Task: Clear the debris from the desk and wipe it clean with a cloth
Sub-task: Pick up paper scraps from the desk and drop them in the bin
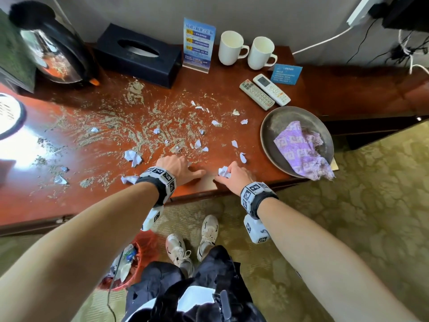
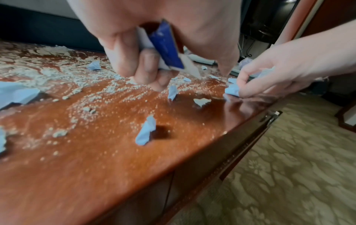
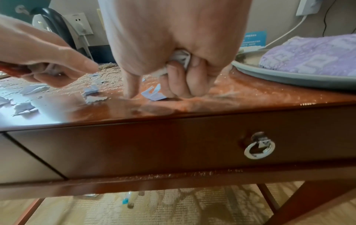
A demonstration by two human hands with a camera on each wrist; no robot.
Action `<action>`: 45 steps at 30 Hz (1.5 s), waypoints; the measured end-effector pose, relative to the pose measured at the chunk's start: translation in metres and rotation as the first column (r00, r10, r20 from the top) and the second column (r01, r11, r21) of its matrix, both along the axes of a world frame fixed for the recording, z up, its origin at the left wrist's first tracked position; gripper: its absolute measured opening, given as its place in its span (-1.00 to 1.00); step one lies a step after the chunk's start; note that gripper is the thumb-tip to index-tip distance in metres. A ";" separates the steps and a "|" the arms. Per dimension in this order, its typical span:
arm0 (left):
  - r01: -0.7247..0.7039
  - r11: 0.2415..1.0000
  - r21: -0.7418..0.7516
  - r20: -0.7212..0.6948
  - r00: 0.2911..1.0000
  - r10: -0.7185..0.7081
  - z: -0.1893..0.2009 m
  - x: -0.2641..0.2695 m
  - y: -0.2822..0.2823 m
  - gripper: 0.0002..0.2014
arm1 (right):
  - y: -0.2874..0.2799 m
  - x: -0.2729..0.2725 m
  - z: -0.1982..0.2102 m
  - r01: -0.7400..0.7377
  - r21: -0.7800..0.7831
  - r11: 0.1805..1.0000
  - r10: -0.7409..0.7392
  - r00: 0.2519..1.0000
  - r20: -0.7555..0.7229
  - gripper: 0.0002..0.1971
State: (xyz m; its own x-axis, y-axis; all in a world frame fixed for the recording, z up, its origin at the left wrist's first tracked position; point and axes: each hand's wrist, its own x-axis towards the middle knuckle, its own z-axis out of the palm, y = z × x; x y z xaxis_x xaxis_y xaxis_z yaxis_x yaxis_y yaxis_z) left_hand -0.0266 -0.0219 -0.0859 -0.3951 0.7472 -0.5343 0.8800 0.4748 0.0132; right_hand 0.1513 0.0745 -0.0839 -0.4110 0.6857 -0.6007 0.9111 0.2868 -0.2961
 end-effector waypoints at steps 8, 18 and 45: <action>0.003 1.000 0.018 -0.098 0.995 -0.001 -0.005 0.010 -0.009 0.04 | -0.010 -0.004 -0.008 0.023 0.064 0.998 -0.023 1.000 -0.004 -0.22; 0.047 0.999 -0.011 -0.118 0.992 -0.048 0.007 0.015 -0.006 -0.32 | -0.005 -0.008 -0.006 -0.151 0.187 0.971 0.128 0.984 0.126 -0.51; -0.104 0.941 0.322 0.127 0.990 0.066 -0.005 -0.005 0.034 -0.65 | 0.043 -0.026 0.000 -0.103 0.035 0.994 0.108 0.967 -0.231 -0.62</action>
